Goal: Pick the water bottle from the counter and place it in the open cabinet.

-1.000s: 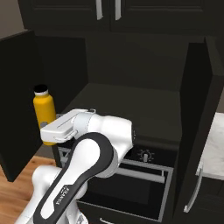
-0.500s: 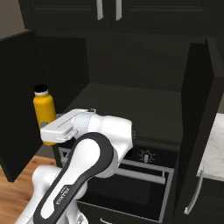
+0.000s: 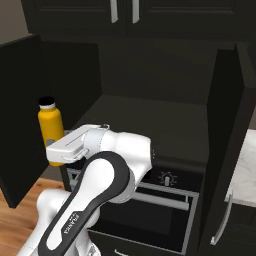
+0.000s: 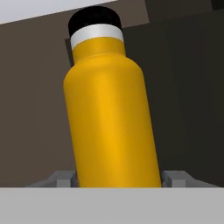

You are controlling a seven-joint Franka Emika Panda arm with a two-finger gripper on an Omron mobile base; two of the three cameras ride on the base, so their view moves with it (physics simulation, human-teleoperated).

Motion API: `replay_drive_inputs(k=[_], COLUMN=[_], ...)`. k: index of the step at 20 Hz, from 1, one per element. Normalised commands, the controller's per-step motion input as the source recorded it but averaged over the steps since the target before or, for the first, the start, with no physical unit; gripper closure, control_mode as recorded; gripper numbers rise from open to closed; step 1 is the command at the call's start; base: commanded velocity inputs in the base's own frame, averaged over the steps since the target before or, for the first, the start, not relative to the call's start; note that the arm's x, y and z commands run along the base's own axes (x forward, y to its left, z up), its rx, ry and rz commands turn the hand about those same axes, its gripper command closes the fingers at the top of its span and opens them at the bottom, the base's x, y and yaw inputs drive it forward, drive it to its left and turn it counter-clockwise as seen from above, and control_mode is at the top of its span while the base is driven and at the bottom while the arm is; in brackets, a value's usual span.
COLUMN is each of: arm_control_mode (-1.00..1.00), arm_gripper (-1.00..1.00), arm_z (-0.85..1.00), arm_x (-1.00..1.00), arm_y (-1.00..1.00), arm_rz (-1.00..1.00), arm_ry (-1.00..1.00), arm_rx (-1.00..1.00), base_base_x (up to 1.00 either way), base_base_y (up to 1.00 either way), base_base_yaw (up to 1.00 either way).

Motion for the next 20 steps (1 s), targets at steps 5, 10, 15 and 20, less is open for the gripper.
replay_drive_inputs(k=[5,10,15,20], arm_control_mode=[-1.0,-1.0,-1.0,-1.0], arm_gripper=[1.0,1.0,1.0,1.0], arm_z=[0.0,0.0,0.0,0.0], arm_x=[0.02,0.02,0.02,0.02], arm_y=[0.0,0.0,0.0,0.0], arm_rz=[0.0,-0.09,-0.19,-0.21], arm_ry=[0.0,0.0,-0.01,-0.01], arm_rx=[0.0,0.0,0.0,0.0], base_base_x=[0.0,0.0,0.0,0.0], base_base_y=[0.0,0.0,0.0,0.0], base_base_yaw=[0.0,0.0,0.0,0.0])
